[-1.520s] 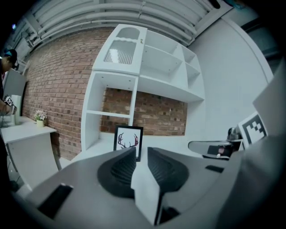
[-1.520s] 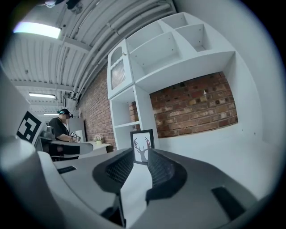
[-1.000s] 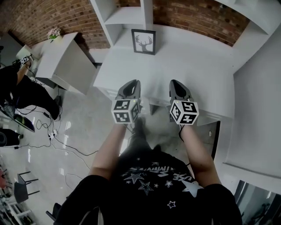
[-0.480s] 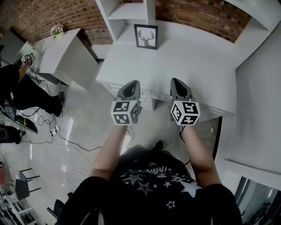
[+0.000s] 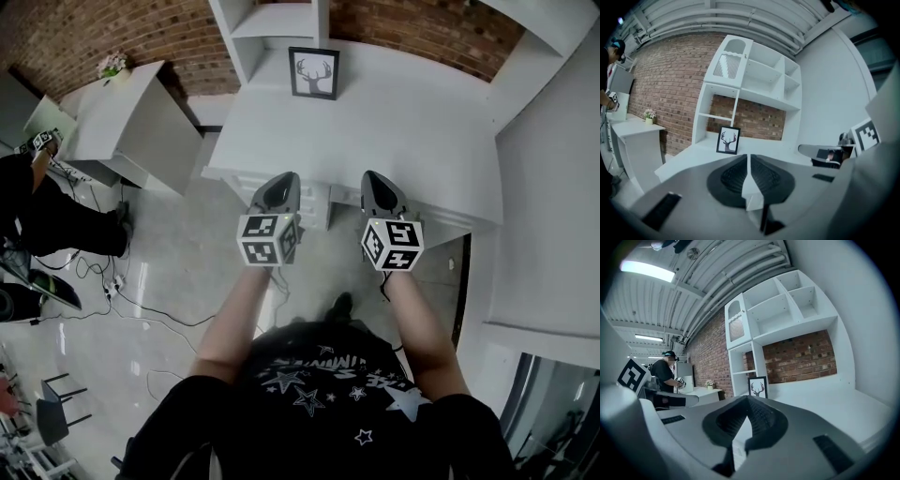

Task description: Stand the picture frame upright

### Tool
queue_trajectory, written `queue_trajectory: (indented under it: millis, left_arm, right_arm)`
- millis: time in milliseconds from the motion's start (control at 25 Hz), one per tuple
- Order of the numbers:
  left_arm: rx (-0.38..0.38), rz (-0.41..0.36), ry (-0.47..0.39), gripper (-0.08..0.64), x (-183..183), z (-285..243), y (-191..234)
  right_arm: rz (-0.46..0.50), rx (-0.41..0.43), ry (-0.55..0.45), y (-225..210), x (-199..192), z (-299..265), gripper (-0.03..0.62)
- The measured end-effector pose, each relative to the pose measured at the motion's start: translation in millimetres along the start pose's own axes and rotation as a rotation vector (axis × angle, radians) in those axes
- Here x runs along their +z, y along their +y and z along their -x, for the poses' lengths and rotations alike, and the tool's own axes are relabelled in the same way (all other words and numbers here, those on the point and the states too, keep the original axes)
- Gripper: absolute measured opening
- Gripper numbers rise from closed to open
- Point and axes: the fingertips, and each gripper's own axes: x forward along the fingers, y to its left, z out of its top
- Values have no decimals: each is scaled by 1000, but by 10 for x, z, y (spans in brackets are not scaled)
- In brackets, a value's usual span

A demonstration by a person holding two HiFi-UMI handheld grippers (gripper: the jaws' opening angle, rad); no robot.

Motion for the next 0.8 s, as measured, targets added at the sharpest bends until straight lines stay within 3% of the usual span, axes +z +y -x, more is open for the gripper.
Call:
queue_trajectory:
  millis: [800]
  left_arm:
    - [-124,27,51,32,-447,702,-76]
  right_arm:
    - [-1,-94,64,560,-452,723,12]
